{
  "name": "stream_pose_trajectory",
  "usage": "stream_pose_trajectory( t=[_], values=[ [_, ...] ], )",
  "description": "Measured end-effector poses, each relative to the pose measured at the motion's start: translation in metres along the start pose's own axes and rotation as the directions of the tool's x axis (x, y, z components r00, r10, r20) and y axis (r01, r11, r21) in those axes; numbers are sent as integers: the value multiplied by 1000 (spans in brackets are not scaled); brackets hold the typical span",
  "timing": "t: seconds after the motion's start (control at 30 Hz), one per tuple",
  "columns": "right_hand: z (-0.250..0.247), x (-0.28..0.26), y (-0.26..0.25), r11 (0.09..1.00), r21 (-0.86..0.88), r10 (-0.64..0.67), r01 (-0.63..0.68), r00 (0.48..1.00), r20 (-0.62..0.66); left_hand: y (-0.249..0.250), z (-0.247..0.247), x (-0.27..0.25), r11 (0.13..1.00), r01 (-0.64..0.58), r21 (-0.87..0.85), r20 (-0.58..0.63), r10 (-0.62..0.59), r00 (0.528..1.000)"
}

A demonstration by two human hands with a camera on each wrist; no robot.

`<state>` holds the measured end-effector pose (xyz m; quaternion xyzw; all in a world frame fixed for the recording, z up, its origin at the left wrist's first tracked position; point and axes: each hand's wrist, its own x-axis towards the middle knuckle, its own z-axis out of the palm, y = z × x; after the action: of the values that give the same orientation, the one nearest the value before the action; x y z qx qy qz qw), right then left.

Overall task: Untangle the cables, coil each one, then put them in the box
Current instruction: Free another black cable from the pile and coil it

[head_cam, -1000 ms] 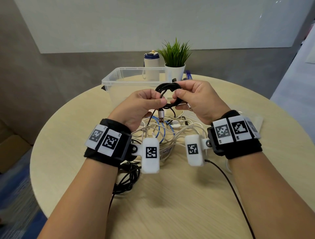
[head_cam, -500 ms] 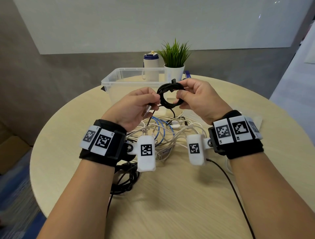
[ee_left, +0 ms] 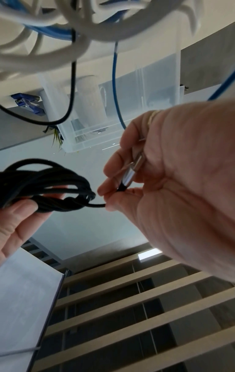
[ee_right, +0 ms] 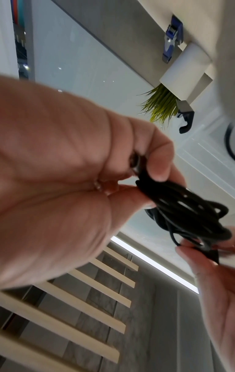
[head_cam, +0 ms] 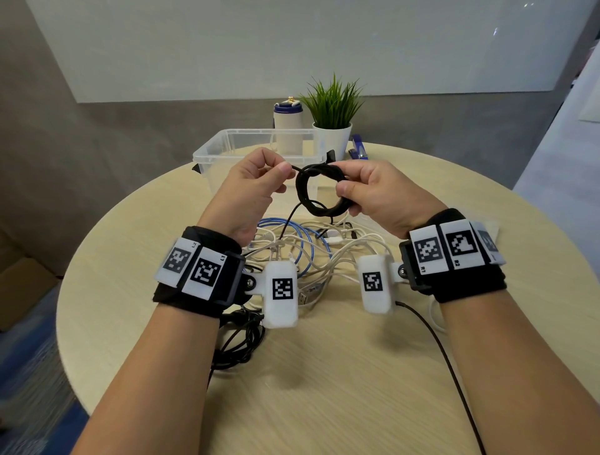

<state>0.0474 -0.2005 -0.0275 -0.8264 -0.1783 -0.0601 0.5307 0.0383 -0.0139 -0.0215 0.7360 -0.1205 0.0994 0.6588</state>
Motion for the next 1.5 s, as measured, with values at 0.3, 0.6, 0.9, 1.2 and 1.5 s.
stream_pose_trajectory(
  t=[0.3, 0.6, 0.9, 1.2, 1.5],
  values=[
    [-8, -4, -7, 947, 320, 21, 29, 988, -152, 0, -1, -1, 990, -104, 93, 92, 95, 991],
    [-3, -7, -9, 938, 347, 11, 0, 999, -30, -7, 2, 7, 977, -194, 86, -56, 200, 978],
    [-2, -4, -8, 913, 408, 29, 31, 990, -140, -7, 6, 3, 990, -89, -110, 106, 101, 989],
    [-6, -5, -9, 909, 415, 53, 42, 975, -215, -7, 2, 0, 965, -27, -260, 250, 94, 964],
    [-4, -5, -7, 942, 335, 14, 27, 992, -122, -6, 5, -1, 947, 8, -323, 228, 70, 971]
  ],
)
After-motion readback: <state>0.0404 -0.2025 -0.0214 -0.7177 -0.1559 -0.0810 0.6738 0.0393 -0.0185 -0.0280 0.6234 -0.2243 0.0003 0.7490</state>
